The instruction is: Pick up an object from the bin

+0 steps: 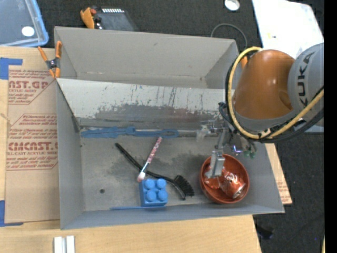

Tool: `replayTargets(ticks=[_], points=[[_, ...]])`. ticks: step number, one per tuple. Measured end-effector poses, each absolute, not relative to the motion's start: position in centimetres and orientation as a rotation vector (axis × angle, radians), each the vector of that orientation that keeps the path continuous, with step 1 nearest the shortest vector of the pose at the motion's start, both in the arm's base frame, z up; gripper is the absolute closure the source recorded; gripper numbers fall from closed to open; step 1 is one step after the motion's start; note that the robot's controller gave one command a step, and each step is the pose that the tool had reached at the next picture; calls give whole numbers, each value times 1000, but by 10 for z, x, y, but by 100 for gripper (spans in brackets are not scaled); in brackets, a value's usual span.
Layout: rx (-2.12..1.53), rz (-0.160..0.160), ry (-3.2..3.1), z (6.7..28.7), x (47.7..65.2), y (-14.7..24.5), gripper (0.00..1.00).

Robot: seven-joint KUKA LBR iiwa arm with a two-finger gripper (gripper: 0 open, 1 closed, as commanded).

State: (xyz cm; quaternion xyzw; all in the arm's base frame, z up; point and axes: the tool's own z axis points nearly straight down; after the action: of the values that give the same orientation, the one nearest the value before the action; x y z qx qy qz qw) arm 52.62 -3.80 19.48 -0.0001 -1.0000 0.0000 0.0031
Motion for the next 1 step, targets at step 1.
replayTargets(ticks=[1], points=[[1,1,-3143,199,528,-38,0]])
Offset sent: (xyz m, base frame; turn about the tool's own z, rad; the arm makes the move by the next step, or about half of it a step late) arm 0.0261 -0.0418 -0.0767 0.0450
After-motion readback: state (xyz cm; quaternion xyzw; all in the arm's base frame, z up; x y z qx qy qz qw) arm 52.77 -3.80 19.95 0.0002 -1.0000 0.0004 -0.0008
